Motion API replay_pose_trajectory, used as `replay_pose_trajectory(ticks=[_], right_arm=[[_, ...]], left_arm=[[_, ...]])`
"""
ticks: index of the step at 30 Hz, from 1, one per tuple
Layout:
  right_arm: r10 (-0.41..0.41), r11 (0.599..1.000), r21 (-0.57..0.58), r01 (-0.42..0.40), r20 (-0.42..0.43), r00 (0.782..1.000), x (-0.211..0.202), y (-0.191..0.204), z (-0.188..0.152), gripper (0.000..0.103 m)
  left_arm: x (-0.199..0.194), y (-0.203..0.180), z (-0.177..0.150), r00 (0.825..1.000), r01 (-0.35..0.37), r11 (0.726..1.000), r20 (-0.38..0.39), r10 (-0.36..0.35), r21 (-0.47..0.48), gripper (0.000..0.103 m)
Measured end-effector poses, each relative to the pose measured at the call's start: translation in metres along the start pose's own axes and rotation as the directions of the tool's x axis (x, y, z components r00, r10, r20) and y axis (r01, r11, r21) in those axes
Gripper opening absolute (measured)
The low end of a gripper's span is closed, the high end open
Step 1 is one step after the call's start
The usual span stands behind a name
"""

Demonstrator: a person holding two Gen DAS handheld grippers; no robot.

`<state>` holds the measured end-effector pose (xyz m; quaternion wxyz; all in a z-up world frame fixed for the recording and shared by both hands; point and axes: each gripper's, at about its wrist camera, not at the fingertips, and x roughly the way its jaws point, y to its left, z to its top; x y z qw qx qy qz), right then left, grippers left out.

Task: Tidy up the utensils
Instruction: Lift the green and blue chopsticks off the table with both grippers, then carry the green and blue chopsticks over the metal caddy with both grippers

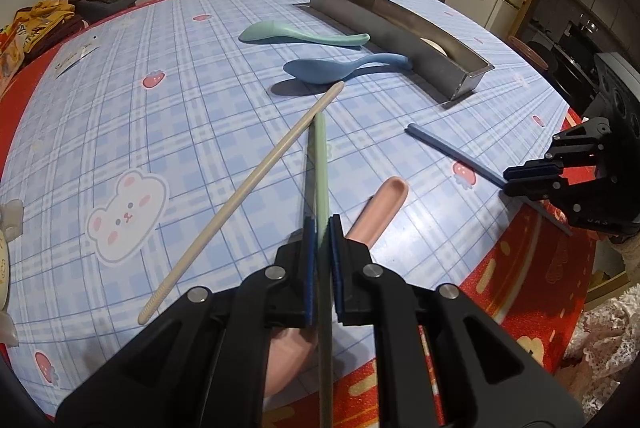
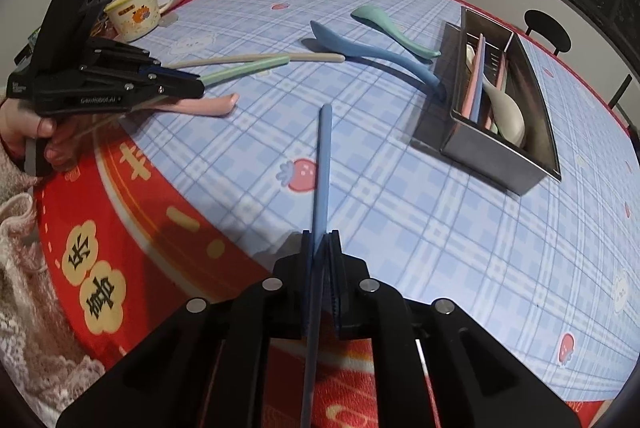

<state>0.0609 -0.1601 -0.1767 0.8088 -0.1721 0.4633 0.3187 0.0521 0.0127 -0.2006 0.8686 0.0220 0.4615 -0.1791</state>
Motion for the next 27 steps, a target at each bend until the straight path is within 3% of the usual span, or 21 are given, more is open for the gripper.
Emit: replay_pose_trajectory(ticks=[9, 14, 22, 27], right_arm=[[0.010, 1.000, 0.024, -0.011, 0.039, 0.999, 0.001, -0.002, -0.001, 0.012], [0.008, 0.999, 0.041, -0.011, 0.066, 0.998, 0.001, -0.003, -0.003, 0.010], [0.069, 0.987, 0.134, -0.084, 0.110, 0.992, -0.001, -0.019, -0.004, 0.006], [0.123, 0.963, 0.214, -0.163, 0.190, 0.974, -0.013, -0.037, -0.004, 0.006]], left_arm=[[0.002, 0.003, 0.003, 0.999, 0.027, 1.000, -0.019, -0.026, 0.010, 0.011], [0.000, 0.012, 0.001, 0.997, 0.072, 0.995, 0.002, -0.072, -0.065, 0.010], [-0.027, 0.018, -0.002, 0.988, 0.135, 0.982, 0.093, -0.123, -0.135, 0.010], [-0.044, 0.019, -0.003, 0.975, 0.174, 0.969, 0.171, -0.144, -0.176, 0.010]])
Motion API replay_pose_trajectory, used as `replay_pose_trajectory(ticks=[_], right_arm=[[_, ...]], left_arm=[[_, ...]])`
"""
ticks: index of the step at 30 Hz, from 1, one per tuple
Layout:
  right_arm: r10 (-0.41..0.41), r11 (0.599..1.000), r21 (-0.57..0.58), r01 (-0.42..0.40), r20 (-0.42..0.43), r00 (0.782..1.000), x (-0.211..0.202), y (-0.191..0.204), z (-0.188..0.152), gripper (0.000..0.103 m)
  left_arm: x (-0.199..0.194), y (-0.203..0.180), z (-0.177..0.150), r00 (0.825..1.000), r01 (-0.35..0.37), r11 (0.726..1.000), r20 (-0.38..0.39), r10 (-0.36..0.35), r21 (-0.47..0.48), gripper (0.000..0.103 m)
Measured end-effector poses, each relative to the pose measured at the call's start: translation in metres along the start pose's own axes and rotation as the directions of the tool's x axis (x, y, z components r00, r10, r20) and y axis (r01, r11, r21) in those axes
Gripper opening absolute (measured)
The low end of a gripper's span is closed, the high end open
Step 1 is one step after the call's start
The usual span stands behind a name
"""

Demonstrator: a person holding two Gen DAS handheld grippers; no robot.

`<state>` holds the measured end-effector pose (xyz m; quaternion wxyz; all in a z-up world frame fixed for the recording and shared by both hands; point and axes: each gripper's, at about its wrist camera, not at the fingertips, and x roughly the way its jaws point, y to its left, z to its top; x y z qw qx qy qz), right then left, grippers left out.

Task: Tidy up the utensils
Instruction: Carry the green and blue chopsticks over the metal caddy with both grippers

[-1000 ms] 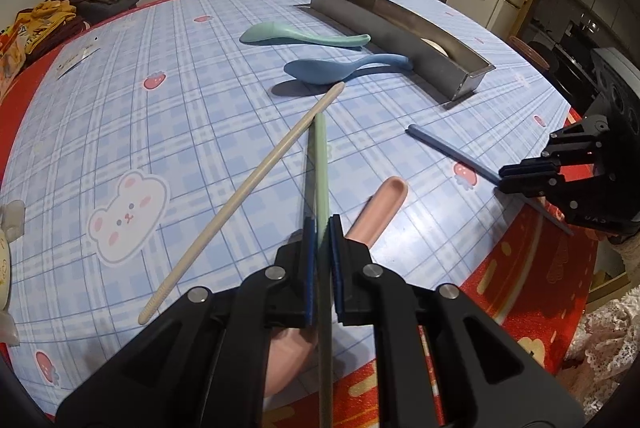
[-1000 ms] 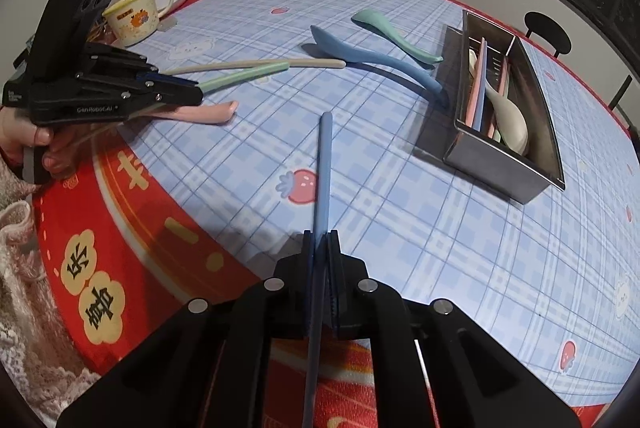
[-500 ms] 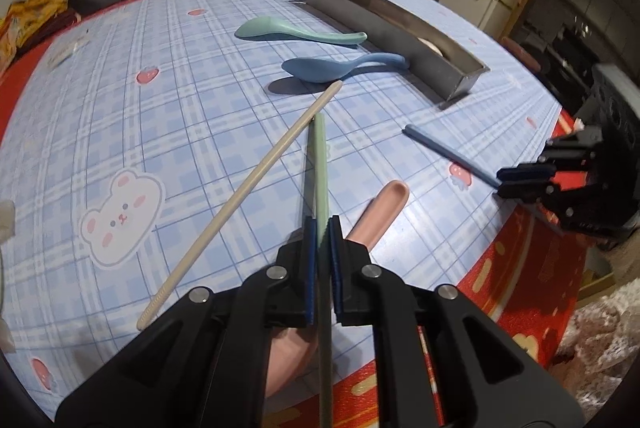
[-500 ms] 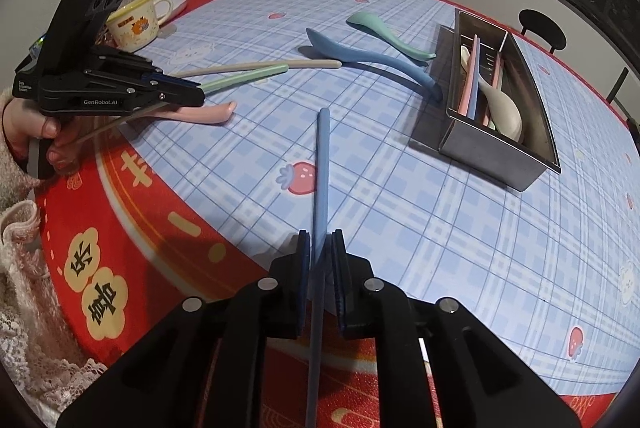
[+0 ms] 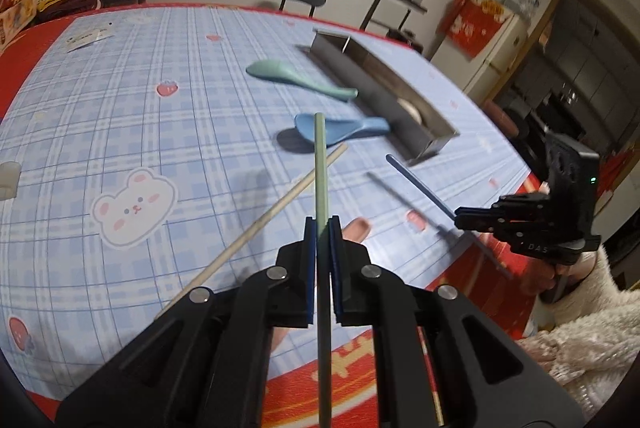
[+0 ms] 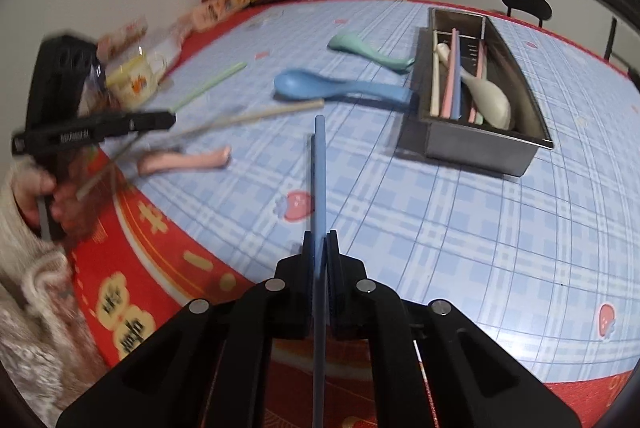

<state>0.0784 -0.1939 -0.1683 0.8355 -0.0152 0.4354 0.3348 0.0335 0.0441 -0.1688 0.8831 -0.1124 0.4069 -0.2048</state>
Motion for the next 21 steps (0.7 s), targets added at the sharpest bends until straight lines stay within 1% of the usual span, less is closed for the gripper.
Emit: replay_pose_trajectory(ticks=[3, 8, 11, 12, 14, 16, 18, 21], right_arm=[[0.011, 1.000, 0.027, -0.012, 0.048, 0.999, -0.009, -0.006, 0.006, 0.006], [-0.002, 0.999, 0.041, -0.003, 0.117, 0.993, -0.020, -0.015, 0.022, 0.006], [-0.018, 0.999, 0.051, 0.009, 0.180, 0.984, -0.026, -0.024, 0.038, 0.006], [-0.021, 0.998, 0.064, 0.008, 0.208, 0.978, -0.029, -0.030, 0.047, 0.006], [-0.031, 0.997, 0.080, 0.012, 0.235, 0.971, -0.031, -0.037, 0.058, 0.006], [-0.057, 0.995, 0.095, 0.033, 0.266, 0.962, -0.031, -0.048, 0.076, 0.006], [-0.077, 0.992, 0.115, 0.045, 0.291, 0.954, -0.030, -0.060, 0.094, 0.006], [-0.085, 0.986, 0.162, 0.033, 0.331, 0.940, -0.029, -0.082, 0.124, 0.006]], left_arm=[[-0.007, 0.000, 0.002, 0.999, 0.027, 0.999, 0.047, -0.026, -0.034, 0.010], [-0.012, -0.004, 0.010, 0.991, 0.085, 0.992, 0.114, -0.073, -0.097, 0.010], [-0.010, -0.011, 0.021, 0.988, 0.081, 0.991, 0.141, -0.066, -0.102, 0.010], [-0.008, -0.013, 0.026, 0.987, 0.087, 0.990, 0.146, -0.071, -0.111, 0.010], [-0.003, -0.014, 0.035, 0.984, 0.114, 0.984, 0.152, -0.092, -0.139, 0.010], [0.005, -0.017, 0.047, 0.982, 0.134, 0.977, 0.157, -0.108, -0.168, 0.010], [0.011, -0.023, 0.058, 0.980, 0.144, 0.974, 0.162, -0.115, -0.177, 0.010], [0.025, -0.036, 0.078, 0.976, 0.159, 0.971, 0.174, -0.128, -0.177, 0.010]])
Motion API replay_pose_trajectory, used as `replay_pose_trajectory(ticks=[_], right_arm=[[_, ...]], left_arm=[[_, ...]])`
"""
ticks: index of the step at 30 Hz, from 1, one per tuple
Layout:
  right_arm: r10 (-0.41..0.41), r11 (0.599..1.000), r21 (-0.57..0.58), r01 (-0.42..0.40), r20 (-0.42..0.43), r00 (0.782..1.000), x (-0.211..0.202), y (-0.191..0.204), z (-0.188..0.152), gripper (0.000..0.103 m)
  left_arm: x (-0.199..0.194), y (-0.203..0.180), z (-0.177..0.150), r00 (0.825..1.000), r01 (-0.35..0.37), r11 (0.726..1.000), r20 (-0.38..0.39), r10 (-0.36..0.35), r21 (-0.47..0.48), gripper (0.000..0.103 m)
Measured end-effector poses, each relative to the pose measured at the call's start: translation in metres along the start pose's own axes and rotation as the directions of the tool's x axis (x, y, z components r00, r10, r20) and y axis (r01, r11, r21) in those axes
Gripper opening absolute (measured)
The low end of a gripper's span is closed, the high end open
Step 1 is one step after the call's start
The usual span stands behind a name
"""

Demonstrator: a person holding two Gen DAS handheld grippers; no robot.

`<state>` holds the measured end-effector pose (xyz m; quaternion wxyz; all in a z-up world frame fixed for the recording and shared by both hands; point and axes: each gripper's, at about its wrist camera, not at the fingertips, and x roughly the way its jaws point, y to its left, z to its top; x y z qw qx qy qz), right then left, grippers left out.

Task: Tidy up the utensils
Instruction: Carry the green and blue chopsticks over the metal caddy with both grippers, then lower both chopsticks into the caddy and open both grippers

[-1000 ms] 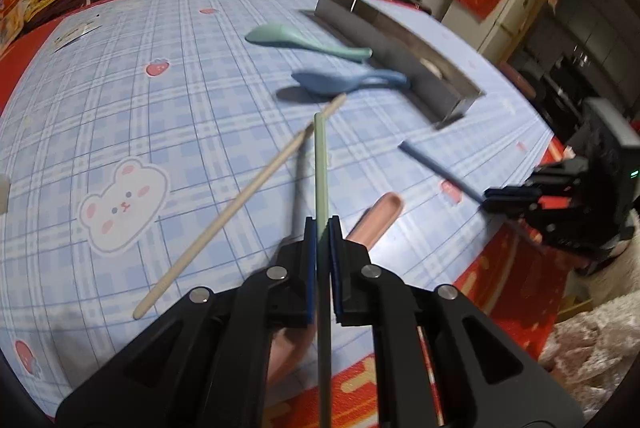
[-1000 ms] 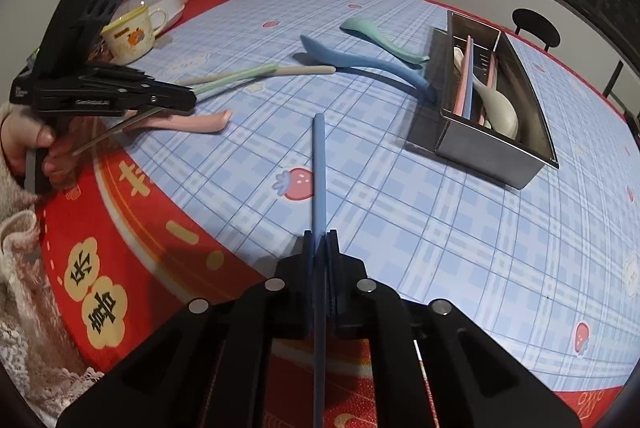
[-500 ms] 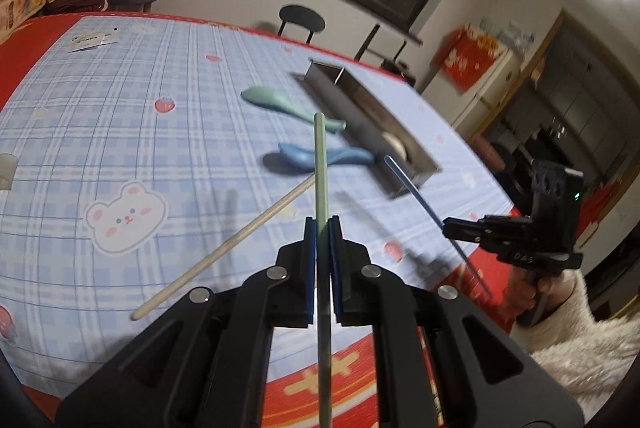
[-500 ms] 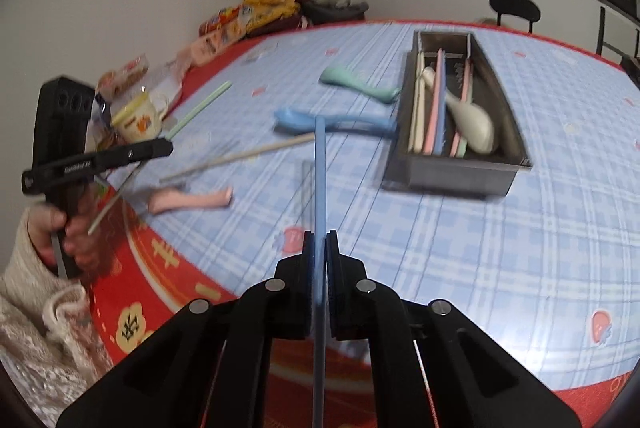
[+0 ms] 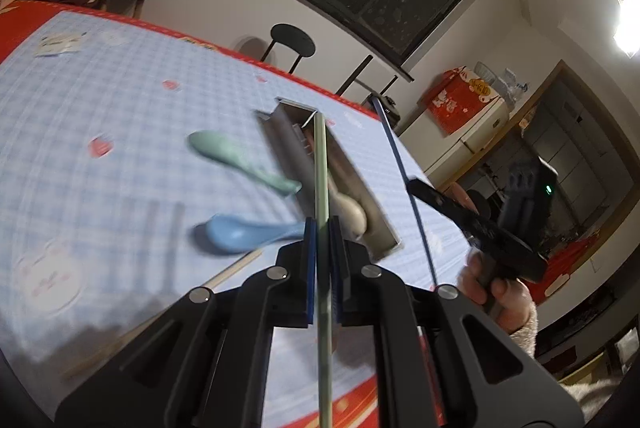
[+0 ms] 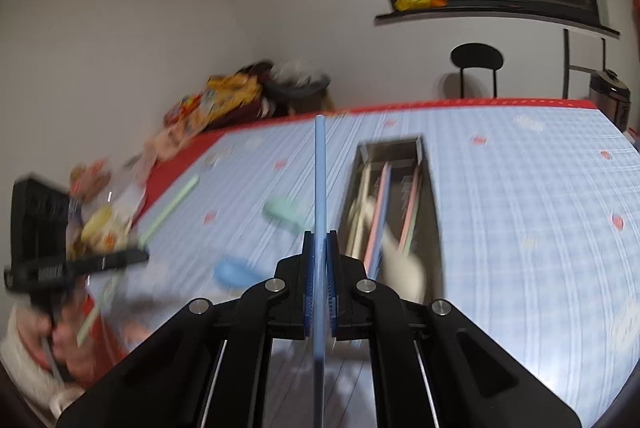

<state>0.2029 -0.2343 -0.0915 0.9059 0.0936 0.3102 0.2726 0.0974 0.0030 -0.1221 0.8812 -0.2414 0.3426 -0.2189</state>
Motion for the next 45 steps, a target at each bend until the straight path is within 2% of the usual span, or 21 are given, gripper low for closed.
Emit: replay_pose_trajectory(ticks=[3, 5, 8, 14, 21, 32, 38, 43, 45], right_arm=[[-0.020, 1.000, 0.025, 0.019, 0.025, 0.999, 0.014, -0.015, 0.020, 0.006], [-0.005, 0.998, 0.060, 0.004, 0.024, 1.000, 0.024, -0.027, 0.024, 0.006], [0.016, 0.995, 0.095, -0.014, -0.021, 1.000, 0.041, -0.044, 0.017, 0.006], [0.020, 0.989, 0.147, -0.012, -0.053, 0.998, 0.053, -0.068, 0.005, 0.006], [0.018, 0.985, 0.171, -0.006, -0.069, 0.997, 0.054, -0.078, 0.001, 0.006], [0.022, 0.981, 0.192, -0.007, -0.076, 0.997, 0.063, -0.086, 0.001, 0.006], [0.027, 0.979, 0.203, -0.011, -0.078, 0.997, 0.069, -0.086, 0.001, 0.006], [0.030, 0.978, 0.208, -0.011, -0.087, 0.996, 0.074, -0.087, 0.001, 0.006], [0.031, 0.977, 0.212, -0.012, -0.087, 0.996, 0.074, -0.088, 0.001, 0.006]], left_arm=[[0.023, -0.015, 0.014, 1.000, 0.009, 1.000, 0.011, -0.009, -0.006, 0.010], [0.041, -0.020, 0.023, 1.000, 0.028, 0.999, 0.013, -0.027, -0.037, 0.010], [0.068, -0.023, 0.030, 0.999, 0.052, 0.994, 0.001, -0.052, -0.091, 0.010], [0.129, -0.025, 0.041, 0.993, 0.112, 0.969, -0.018, -0.119, -0.222, 0.010], [0.171, -0.019, 0.046, 0.994, 0.105, 0.944, -0.007, -0.113, -0.312, 0.010], [0.200, -0.004, 0.050, 0.992, 0.127, 0.893, 0.042, -0.121, -0.431, 0.010], [0.209, 0.002, 0.051, 0.994, 0.109, 0.883, 0.049, -0.098, -0.456, 0.010], [0.213, 0.000, 0.053, 0.995, 0.100, 0.895, 0.049, -0.087, -0.434, 0.010], [0.212, 0.000, 0.054, 0.996, 0.093, 0.898, 0.049, -0.079, -0.430, 0.014]])
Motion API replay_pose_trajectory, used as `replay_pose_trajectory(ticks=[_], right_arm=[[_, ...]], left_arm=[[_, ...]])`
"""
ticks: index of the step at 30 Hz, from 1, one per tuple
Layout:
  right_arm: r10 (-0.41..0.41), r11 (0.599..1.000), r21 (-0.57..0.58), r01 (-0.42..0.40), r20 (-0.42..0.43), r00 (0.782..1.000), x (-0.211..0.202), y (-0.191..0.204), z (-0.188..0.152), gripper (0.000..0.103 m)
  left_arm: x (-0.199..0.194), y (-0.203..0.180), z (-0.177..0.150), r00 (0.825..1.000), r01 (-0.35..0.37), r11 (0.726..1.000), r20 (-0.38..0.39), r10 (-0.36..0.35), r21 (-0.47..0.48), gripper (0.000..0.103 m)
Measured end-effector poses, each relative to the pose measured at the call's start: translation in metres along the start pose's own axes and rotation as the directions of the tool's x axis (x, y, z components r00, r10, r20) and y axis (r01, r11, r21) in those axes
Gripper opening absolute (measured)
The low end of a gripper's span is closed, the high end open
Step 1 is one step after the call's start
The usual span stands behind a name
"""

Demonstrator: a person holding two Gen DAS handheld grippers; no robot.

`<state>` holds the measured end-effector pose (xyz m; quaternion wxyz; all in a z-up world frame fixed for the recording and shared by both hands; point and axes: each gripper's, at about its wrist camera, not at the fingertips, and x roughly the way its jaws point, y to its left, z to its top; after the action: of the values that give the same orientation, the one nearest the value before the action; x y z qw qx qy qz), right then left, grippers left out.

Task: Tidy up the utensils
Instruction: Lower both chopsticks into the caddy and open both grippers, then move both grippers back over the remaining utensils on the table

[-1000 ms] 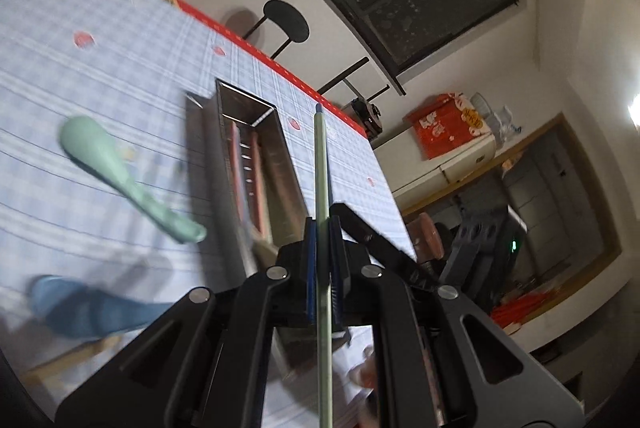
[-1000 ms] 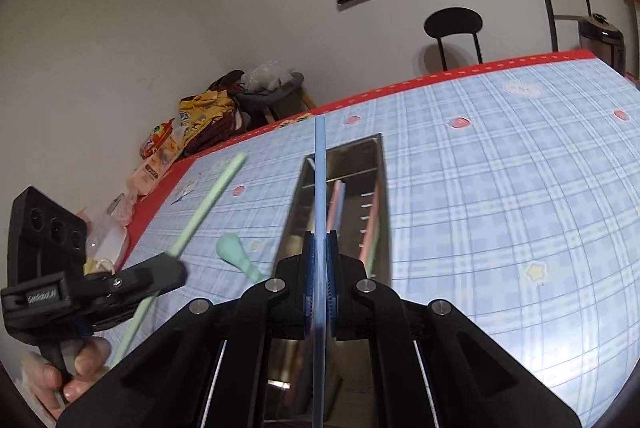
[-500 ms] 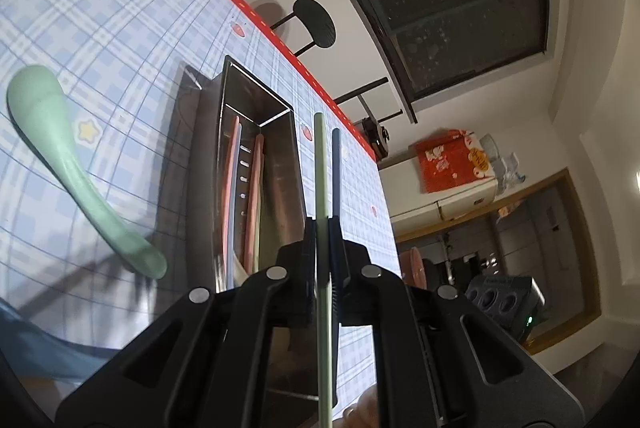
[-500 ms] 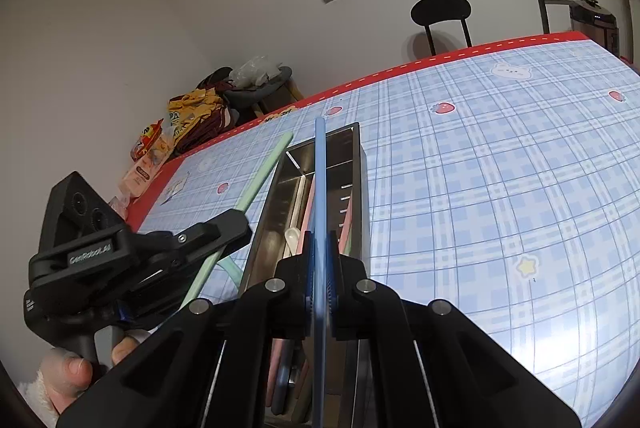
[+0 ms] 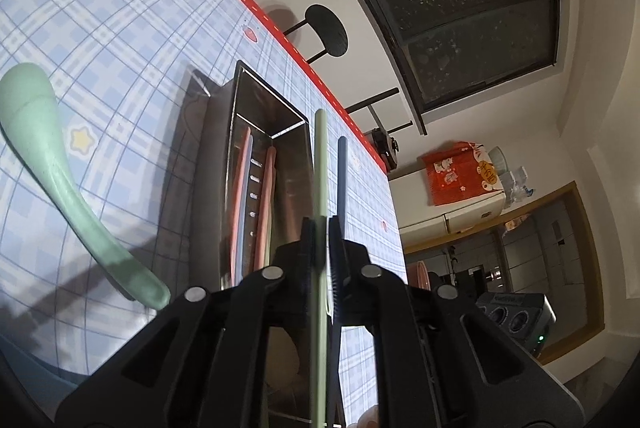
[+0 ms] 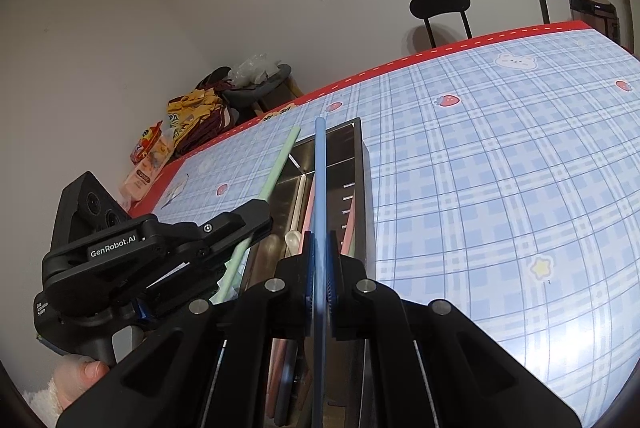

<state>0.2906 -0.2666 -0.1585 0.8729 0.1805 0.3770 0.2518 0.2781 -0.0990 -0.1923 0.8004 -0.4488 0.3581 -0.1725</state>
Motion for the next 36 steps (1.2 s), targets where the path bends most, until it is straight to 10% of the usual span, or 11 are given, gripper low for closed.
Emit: replay_pose_trajectory(ticks=[9, 22, 36], right_arm=[[-0.014, 1.000, -0.022, 0.014, 0.016, 1.000, -0.006, 0.005, 0.000, 0.008], [-0.139, 0.974, -0.165, 0.157, 0.116, 0.983, -0.031, 0.045, -0.017, 0.097], [-0.094, 0.934, -0.338, 0.118, 0.087, 0.992, -0.019, 0.103, -0.046, 0.097]], left_arm=[[-0.021, -0.011, 0.010, 0.999, -0.036, 0.994, 0.040, 0.032, 0.100, 0.030], [-0.109, -0.025, 0.010, 0.960, -0.252, 0.890, 0.212, 0.181, 0.380, 0.085], [-0.224, 0.001, -0.034, 0.877, -0.476, 0.704, 0.345, 0.334, 0.527, 0.095]])
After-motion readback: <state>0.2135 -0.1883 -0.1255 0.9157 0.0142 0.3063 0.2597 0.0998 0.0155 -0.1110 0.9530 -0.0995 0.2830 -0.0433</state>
